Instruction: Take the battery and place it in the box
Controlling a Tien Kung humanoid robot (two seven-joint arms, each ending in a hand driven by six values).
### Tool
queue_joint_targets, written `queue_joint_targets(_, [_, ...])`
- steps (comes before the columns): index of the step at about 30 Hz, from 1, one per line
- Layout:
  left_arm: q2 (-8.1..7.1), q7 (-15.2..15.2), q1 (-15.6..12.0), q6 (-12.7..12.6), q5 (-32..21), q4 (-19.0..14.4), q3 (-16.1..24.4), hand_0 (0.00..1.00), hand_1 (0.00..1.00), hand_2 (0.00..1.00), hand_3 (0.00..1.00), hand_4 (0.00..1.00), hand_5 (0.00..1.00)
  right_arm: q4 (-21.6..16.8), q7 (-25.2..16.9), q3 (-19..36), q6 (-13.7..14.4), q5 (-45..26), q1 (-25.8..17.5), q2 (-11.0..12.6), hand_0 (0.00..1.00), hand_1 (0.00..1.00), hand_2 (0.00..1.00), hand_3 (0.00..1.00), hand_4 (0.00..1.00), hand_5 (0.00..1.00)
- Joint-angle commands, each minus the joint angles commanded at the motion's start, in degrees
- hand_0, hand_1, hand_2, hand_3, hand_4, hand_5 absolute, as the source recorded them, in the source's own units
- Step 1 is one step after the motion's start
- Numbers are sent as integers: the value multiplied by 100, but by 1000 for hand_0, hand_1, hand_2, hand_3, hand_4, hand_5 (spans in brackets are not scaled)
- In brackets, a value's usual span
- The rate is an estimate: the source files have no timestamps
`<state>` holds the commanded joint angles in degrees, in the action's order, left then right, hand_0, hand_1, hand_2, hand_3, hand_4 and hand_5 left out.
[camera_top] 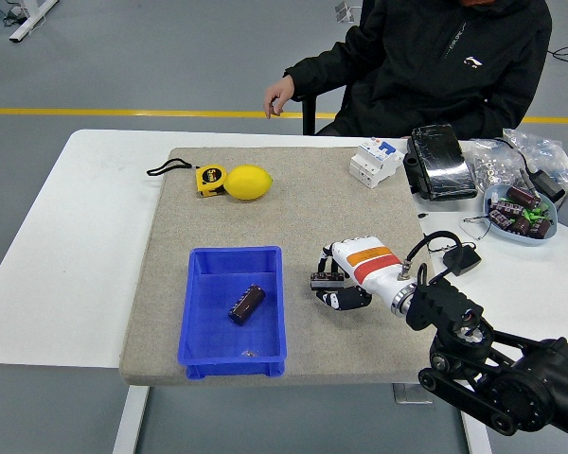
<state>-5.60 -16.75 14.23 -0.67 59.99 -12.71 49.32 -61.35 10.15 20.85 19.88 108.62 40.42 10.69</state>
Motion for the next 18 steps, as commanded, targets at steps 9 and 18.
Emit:
queue_joint_targets(9, [-22,-8,1,-3,21,-1,25,731,687,652,583,630,545,-189,55,71,-52,87,177,9,167,347,429,485,762,216])
queue_joint_targets(18, [-52,-13,8,-4,30,-1,30,731,687,652,584,628,544,-609,142,192,-86,214,418,-69,166,346,428,485,759,213])
